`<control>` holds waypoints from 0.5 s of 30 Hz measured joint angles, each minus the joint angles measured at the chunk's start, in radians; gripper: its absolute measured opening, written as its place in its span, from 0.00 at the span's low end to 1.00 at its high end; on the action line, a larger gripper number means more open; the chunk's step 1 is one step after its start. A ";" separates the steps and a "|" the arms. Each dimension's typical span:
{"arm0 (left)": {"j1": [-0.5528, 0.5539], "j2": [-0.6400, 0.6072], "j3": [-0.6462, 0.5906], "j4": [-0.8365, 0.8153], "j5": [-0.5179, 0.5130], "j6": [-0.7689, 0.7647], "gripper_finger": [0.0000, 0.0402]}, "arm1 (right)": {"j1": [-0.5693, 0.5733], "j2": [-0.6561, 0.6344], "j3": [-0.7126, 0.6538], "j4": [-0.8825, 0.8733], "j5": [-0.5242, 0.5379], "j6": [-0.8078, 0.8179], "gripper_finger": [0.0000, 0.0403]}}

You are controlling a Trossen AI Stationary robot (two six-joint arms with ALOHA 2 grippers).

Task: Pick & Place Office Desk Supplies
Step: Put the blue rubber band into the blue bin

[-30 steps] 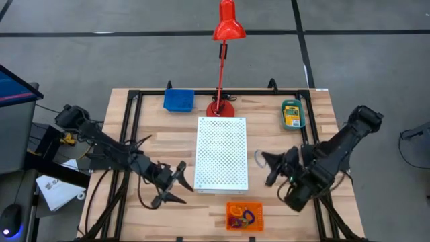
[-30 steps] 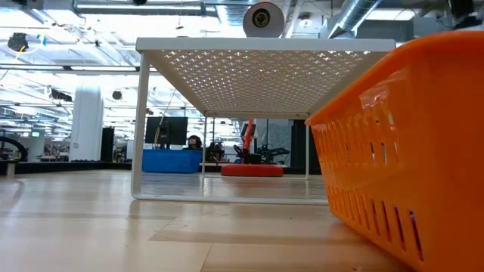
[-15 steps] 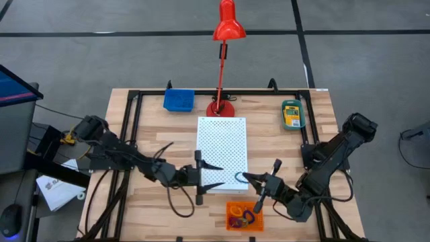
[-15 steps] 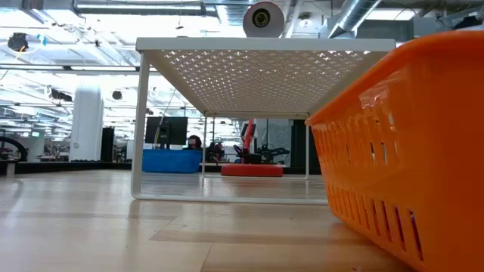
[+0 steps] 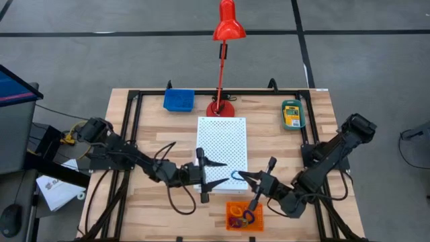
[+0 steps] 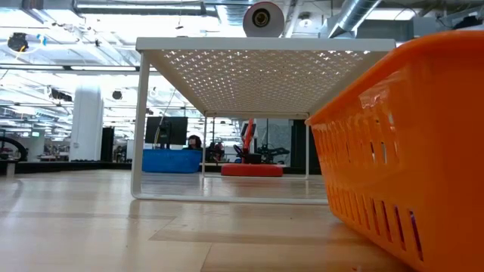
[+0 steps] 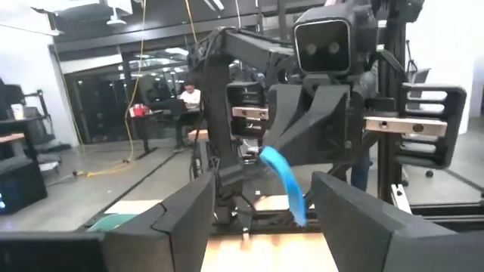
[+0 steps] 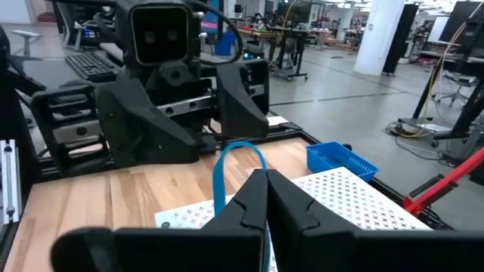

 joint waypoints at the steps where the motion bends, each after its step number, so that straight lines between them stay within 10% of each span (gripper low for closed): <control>1: 0.004 0.000 0.000 0.000 0.011 -0.006 0.53 | -0.004 0.006 0.000 0.004 -0.006 0.000 0.00; 15: 0.031 0.000 0.000 -0.046 0.043 -0.137 0.53 | -0.036 0.033 0.000 0.020 -0.019 -0.027 0.00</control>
